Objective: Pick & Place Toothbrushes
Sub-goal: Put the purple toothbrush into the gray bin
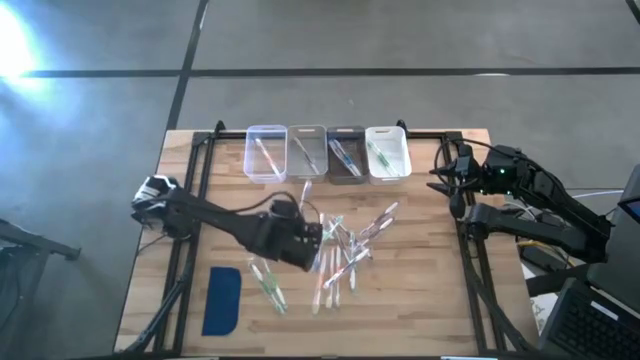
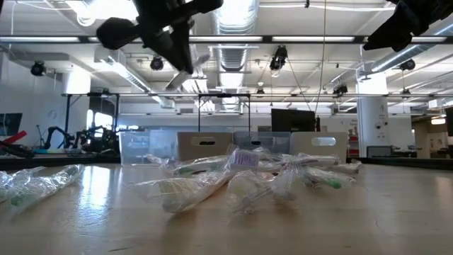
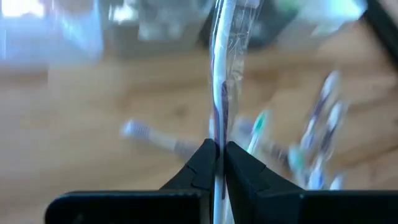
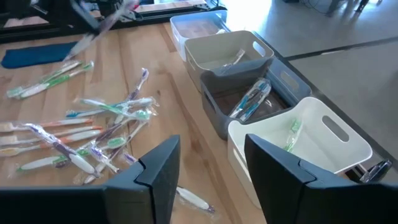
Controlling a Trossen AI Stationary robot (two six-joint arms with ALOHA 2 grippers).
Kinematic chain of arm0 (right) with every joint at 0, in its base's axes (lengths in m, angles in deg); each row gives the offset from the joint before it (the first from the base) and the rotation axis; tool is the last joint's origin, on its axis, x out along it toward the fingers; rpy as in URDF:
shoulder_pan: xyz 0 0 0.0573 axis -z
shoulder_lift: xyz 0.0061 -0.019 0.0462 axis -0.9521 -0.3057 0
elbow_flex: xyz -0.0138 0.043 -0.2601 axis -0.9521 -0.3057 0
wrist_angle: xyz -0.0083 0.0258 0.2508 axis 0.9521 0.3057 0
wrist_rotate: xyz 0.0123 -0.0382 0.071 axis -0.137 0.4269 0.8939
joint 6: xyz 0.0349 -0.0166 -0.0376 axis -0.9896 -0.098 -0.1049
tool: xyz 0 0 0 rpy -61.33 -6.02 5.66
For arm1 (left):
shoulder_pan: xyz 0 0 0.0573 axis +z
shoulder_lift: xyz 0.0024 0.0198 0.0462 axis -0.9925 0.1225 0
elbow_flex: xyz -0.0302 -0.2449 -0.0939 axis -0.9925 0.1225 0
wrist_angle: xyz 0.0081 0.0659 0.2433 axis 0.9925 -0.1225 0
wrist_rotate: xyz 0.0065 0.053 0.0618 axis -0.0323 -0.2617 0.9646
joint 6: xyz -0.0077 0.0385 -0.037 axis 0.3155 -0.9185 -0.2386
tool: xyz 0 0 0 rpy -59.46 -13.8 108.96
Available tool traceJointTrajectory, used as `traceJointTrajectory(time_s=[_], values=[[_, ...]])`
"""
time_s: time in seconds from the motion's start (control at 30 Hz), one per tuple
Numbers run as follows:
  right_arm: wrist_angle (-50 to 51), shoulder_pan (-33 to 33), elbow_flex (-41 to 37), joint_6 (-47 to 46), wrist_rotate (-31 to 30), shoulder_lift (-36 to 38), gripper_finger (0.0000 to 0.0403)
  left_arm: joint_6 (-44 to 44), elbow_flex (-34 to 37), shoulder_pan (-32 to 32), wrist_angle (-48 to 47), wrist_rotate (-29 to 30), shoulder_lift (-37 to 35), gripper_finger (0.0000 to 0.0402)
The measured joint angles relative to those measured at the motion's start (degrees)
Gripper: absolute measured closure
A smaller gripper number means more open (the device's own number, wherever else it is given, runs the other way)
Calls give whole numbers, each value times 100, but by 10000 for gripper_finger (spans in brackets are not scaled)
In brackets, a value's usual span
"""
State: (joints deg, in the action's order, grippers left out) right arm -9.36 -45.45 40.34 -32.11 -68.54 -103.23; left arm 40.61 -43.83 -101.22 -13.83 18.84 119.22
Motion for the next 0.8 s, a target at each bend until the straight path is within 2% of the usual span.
traceJointTrajectory(time_s=[0.13, 0.27, 0.33, 0.4, 0.53, 0.63, 0.8], values=[[0, -1, 0, 0, 0, 0, 215, -1171, 0, 308, 646, 499, -171, 378], [-1, 0, 0, 0, 0, 0, 208, -3303, 0, 704, 1836, 566, -262, 378], [-1, -1, 0, 0, 0, 0, 205, -4399, 0, 915, 2615, 422, -276, 378], [0, -1, 0, 1, 0, 0, 203, -5371, 0, 1139, 3418, 74, -296, 378], [-1, 1, 0, 0, 0, 0, 203, -6789, 0, 1662, 4999, -1161, -306, 378], [-2, -1, 0, 0, 0, 0, 210, -7185, 7, 2090, 5775, -1942, -307, 378], [-2, 0, 0, 0, 0, 0, 224, -7283, 80, 2677, 6493, -2725, -308, 378]])
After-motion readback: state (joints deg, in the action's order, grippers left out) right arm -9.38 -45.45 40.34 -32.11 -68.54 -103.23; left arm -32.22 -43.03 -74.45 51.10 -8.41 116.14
